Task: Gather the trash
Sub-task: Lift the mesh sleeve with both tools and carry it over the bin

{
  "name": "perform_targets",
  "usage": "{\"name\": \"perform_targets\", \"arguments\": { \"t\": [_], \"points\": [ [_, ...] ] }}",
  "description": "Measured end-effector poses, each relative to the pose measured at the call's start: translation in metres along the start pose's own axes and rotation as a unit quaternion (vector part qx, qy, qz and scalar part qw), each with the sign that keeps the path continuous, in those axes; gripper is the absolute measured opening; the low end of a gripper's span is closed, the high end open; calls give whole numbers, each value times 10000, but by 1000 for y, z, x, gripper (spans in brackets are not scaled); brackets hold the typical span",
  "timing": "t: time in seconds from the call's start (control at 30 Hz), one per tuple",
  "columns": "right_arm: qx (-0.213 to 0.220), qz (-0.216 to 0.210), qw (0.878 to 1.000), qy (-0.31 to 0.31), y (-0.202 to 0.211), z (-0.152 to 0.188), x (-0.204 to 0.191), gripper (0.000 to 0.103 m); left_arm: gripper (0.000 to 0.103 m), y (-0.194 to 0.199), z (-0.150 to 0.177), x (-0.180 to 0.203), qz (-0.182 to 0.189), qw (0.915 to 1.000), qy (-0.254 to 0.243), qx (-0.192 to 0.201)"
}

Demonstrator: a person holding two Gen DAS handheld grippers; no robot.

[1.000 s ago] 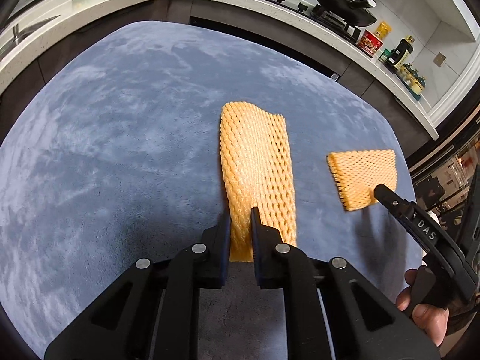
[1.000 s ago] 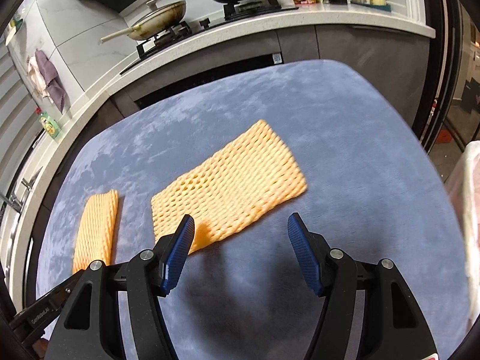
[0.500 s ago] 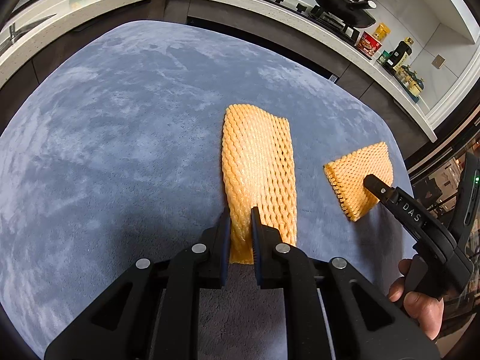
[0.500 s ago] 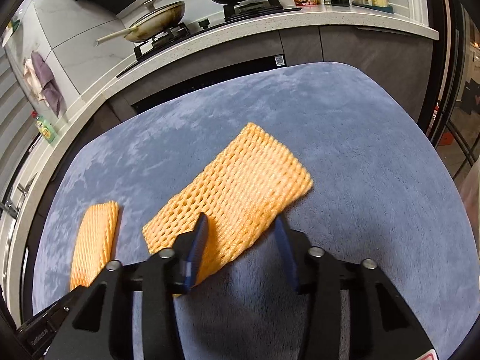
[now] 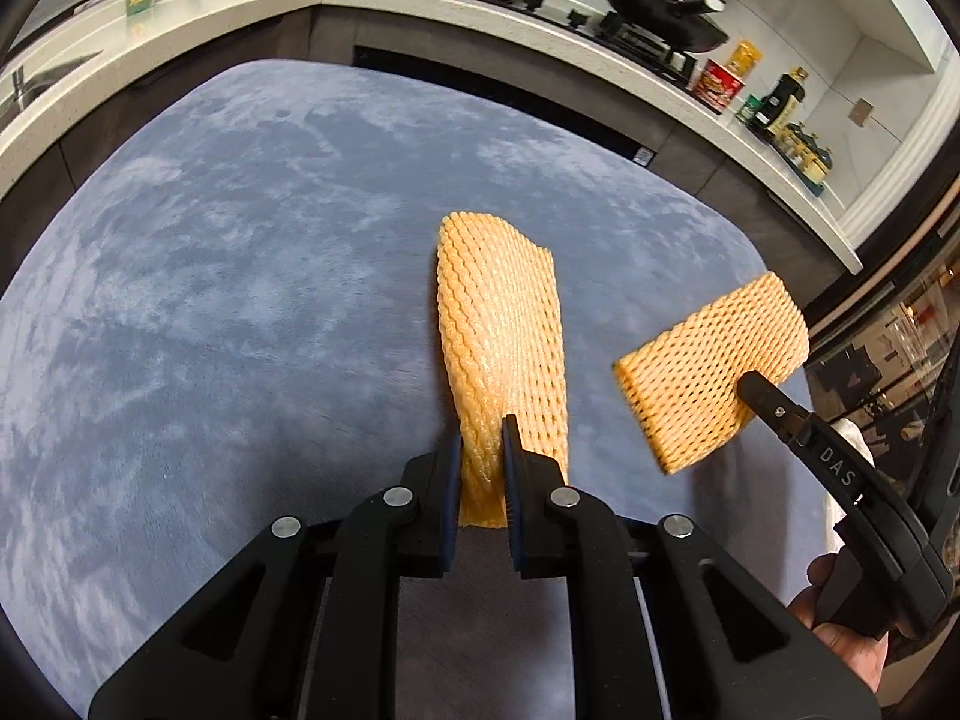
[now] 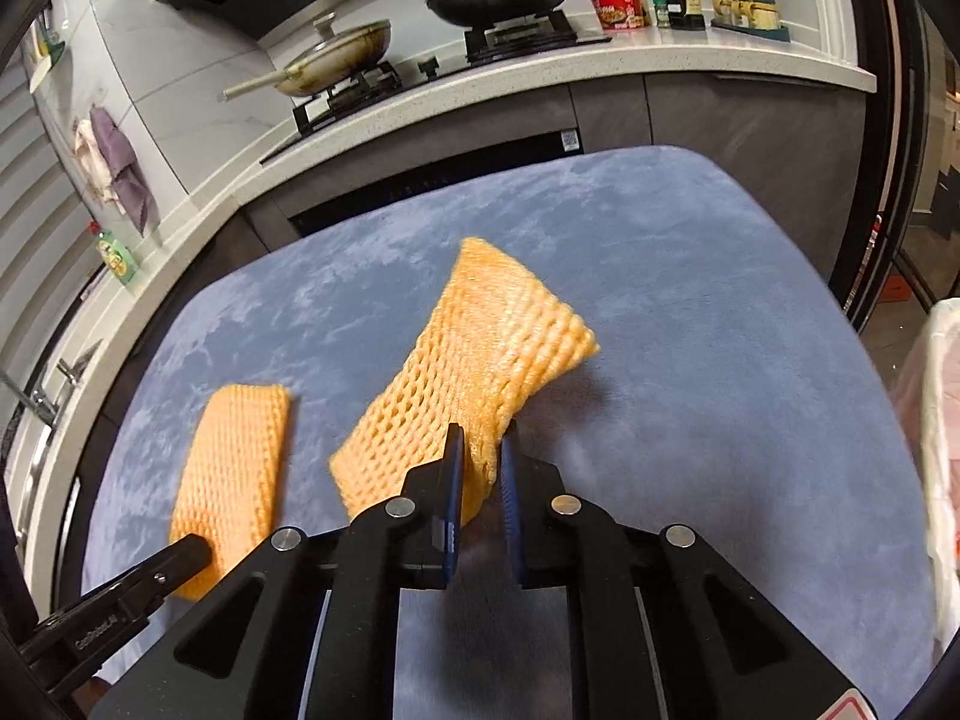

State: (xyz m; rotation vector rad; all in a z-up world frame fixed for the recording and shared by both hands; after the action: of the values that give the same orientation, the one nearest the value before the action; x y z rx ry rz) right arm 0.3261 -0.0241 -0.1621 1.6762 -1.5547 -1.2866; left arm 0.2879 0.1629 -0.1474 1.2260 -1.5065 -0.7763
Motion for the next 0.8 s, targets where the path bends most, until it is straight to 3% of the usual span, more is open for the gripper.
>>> {"name": "perform_targets", "arguments": {
  "t": [0.47,0.8],
  "points": [
    [715,-33,9971,-246,102,16,50,10,12,52,28,89,58,9965,-722,408],
    [1139,57,9913,-654,164,36,114,10,12,69,63,167,164,9883,-1428,514]
  ]
}}
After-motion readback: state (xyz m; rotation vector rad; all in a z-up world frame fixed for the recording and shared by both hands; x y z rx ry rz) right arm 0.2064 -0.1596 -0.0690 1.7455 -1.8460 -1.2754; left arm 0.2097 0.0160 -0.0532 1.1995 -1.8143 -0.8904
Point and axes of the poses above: each gripper's, at about its wrist camera, not at the fingertips, and y roughly against the way its jaws point, x to its right, z to its underside, the point moved 6 cm from there along -y, roughly the way its jaws point, and after that the axes turned 15 degrees about -x, right-handed, at the moved point
